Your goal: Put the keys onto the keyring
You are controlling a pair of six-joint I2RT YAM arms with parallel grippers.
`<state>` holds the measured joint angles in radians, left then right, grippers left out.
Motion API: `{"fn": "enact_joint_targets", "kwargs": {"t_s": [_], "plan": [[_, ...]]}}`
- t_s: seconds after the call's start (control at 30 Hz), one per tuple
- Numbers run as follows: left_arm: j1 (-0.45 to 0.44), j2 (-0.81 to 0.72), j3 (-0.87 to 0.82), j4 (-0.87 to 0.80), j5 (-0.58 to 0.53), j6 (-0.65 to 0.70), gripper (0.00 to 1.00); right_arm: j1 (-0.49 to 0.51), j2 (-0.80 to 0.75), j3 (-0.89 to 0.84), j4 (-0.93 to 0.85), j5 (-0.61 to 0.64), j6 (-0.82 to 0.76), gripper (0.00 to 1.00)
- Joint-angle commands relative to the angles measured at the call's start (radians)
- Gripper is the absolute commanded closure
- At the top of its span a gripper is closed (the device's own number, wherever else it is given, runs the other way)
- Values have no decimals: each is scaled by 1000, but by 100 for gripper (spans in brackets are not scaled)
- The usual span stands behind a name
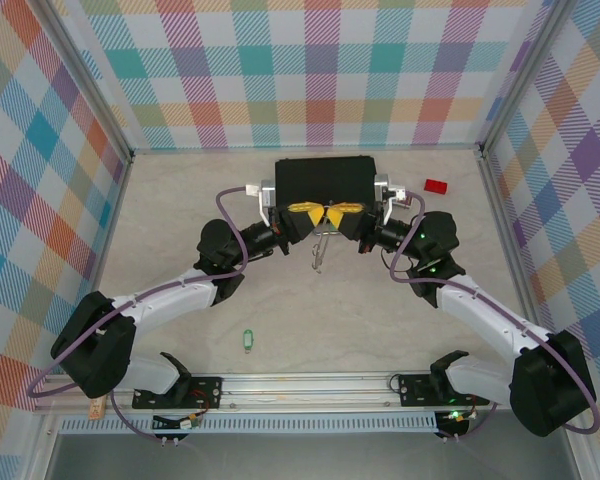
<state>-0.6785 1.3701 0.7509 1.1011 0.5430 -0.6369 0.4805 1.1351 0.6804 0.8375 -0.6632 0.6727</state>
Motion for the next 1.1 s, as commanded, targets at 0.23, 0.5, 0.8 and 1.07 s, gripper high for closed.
{"fn": "enact_joint_targets", "kwargs": {"t_s": [0.23,0.5,0.8,1.07], "plan": [[-20,7,35,34,95,-3,100,6,-11,35,17,-13,-16,100],[-22,13,43,36,121,-9,95,6,-14,37,7,-15,-19,100],[-26,14,47,35,144,-11,94,6,-18,35,-5,-15,-28,100],[-26,18,48,30,157,-14,93,7,-19,32,-12,-13,-30,100]]}}
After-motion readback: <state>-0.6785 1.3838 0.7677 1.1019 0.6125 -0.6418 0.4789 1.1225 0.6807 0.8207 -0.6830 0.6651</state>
